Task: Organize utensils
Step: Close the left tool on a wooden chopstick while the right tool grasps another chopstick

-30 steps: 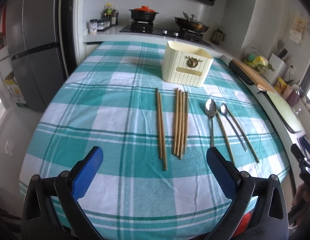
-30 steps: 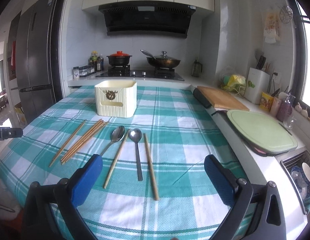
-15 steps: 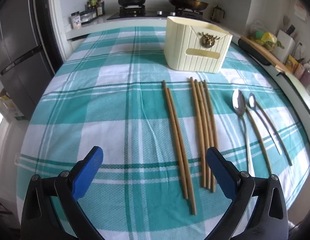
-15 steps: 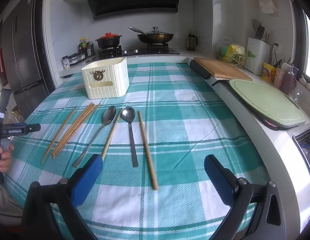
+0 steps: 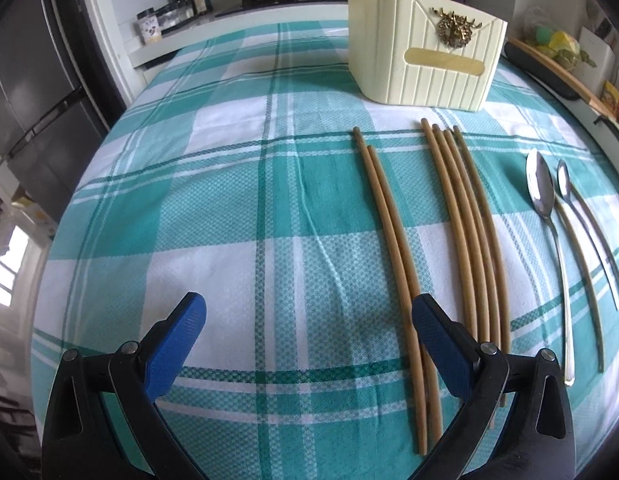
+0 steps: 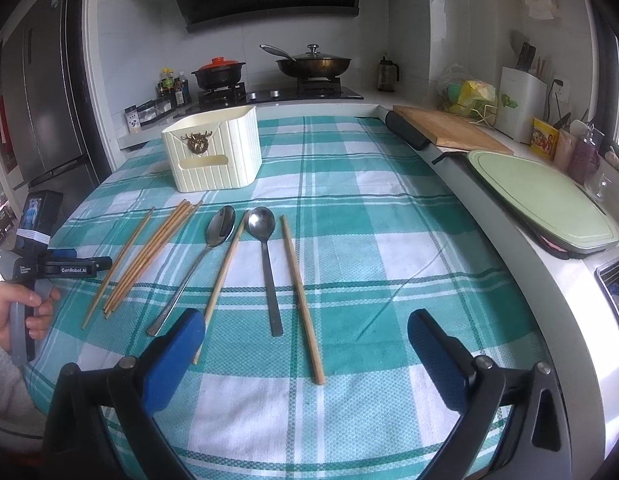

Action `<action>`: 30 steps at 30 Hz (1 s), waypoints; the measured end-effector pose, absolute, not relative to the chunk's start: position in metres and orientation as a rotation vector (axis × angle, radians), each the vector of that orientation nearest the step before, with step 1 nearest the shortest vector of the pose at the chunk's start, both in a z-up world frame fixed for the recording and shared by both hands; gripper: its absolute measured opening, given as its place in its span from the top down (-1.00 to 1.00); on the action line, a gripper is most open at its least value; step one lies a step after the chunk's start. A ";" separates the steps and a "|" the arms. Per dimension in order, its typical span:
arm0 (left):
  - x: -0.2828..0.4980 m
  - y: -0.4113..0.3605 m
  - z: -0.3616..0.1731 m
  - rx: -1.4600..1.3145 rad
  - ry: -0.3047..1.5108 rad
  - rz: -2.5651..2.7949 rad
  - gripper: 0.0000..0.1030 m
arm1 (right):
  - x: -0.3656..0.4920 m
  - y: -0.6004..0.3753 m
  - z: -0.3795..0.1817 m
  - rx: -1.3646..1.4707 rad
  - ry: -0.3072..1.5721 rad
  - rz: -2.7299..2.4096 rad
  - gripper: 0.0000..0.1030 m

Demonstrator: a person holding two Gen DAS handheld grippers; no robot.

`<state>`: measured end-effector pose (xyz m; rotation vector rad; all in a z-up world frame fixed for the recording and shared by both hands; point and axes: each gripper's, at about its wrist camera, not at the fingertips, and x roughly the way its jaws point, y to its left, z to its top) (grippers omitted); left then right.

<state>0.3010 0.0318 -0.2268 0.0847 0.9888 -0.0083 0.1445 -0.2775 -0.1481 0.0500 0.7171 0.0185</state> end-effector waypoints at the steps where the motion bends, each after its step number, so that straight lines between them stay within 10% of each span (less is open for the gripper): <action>1: 0.301 0.031 -0.229 0.089 0.993 -0.009 -0.99 | 0.145 -0.277 -0.148 0.049 0.718 0.019 -1.00; 30: 0.315 0.040 -0.238 0.031 1.018 -0.027 -0.99 | 0.159 -0.304 -0.170 -0.011 0.829 -0.059 -1.00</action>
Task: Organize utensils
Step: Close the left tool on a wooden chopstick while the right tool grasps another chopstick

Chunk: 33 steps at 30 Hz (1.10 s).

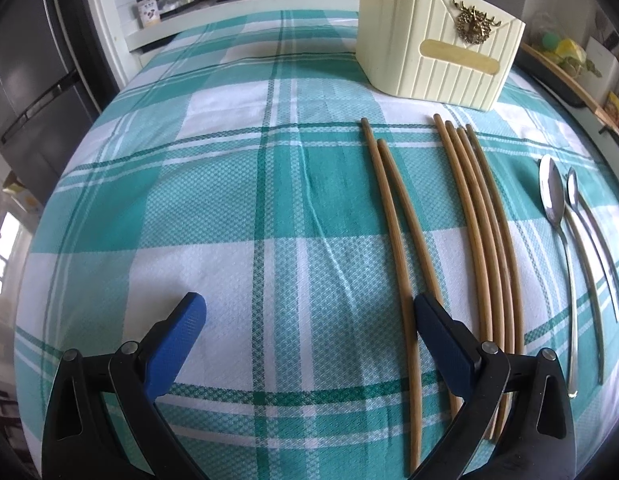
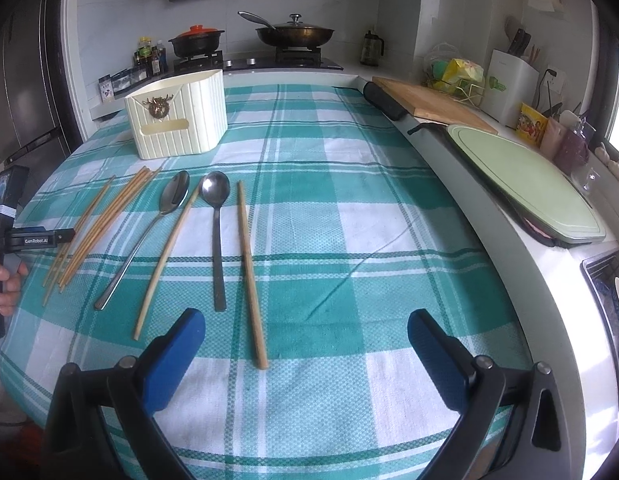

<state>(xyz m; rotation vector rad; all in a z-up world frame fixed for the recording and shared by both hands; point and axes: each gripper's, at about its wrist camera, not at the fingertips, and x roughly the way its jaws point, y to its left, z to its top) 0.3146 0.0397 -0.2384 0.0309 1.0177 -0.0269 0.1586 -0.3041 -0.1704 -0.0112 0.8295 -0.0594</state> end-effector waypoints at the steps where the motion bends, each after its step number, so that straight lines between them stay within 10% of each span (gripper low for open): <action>1: 0.315 0.040 -0.238 0.031 1.019 -0.029 -0.99 | 0.159 -0.304 -0.171 -0.012 0.832 -0.059 -1.00; 16: 0.328 0.043 -0.238 0.060 1.108 -0.089 -0.99 | 0.223 -0.314 -0.164 -0.045 0.893 0.109 -0.97; 27: 0.350 0.038 -0.232 0.159 1.132 -0.137 -0.87 | 0.311 -0.272 -0.214 -0.112 1.087 0.286 0.12; 33: 0.372 0.040 -0.232 0.139 1.151 -0.167 -0.72 | 0.333 -0.252 -0.220 -0.233 1.114 0.304 0.30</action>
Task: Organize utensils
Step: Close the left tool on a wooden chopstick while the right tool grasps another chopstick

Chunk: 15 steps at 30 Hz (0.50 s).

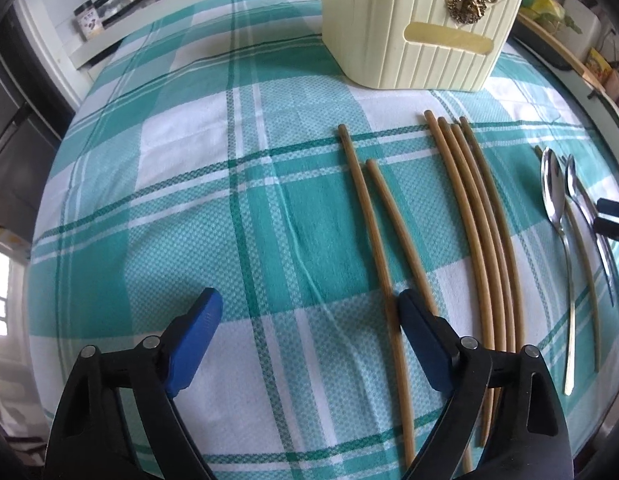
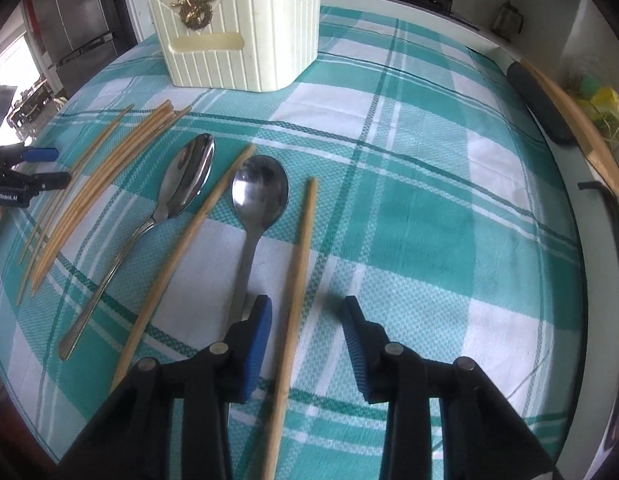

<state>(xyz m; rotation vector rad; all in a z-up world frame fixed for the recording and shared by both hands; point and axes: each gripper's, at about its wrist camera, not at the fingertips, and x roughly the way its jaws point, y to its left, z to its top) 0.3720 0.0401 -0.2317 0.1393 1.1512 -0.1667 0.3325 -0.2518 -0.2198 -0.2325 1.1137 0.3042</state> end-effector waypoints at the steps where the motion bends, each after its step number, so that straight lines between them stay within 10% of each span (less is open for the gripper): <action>1: 0.378 0.041 -0.231 0.132 1.155 -0.171 -0.69 | 0.339 -0.250 -0.220 -0.241 1.121 0.307 0.31; 10: 0.429 0.029 -0.230 0.103 1.153 -0.158 -0.40 | 0.386 -0.243 -0.219 -0.235 1.146 0.321 0.50; 12: 0.434 0.026 -0.228 0.103 1.133 -0.162 0.03 | 0.391 -0.240 -0.218 -0.235 1.144 0.317 0.87; 15: 0.437 0.024 -0.226 0.088 1.119 -0.184 0.87 | 0.396 -0.241 -0.218 -0.212 1.135 0.302 0.89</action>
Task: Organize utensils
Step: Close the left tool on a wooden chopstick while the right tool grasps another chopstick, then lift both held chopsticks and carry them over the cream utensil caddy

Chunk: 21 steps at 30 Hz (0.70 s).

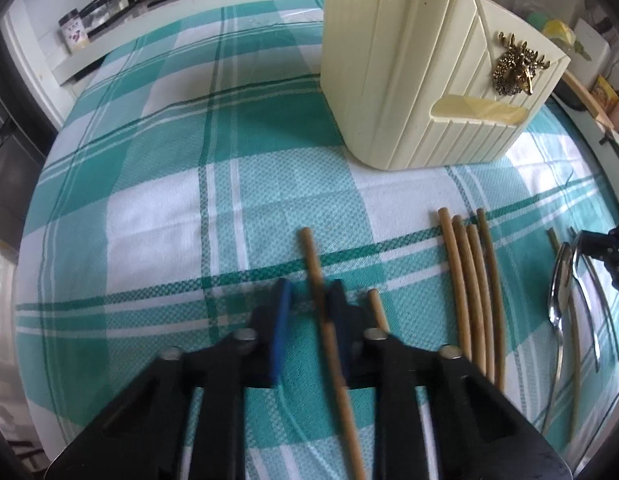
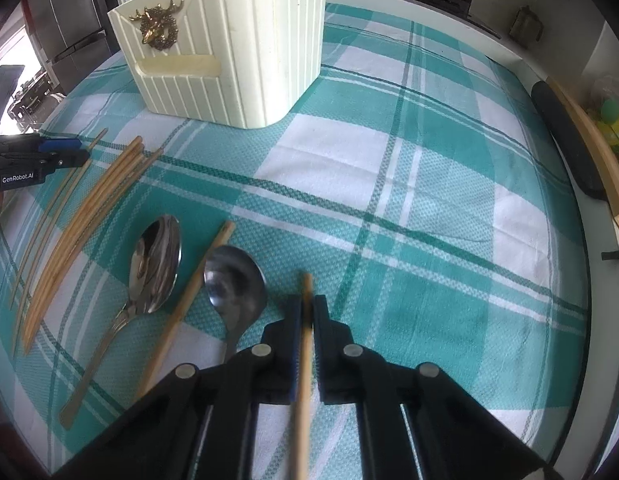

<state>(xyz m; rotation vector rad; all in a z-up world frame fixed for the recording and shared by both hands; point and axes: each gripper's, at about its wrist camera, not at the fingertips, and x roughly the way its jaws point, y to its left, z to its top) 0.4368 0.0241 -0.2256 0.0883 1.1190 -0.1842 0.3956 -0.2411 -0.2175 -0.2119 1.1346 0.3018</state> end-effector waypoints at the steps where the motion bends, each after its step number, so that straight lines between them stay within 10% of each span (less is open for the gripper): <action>1: 0.437 0.026 -0.225 0.074 1.117 -0.184 0.89 | 0.397 -0.244 -0.216 -0.196 1.124 0.295 0.89; 21: 0.299 0.069 -0.029 -0.142 0.635 -0.312 0.92 | 0.273 -0.284 0.005 0.039 0.512 0.362 0.89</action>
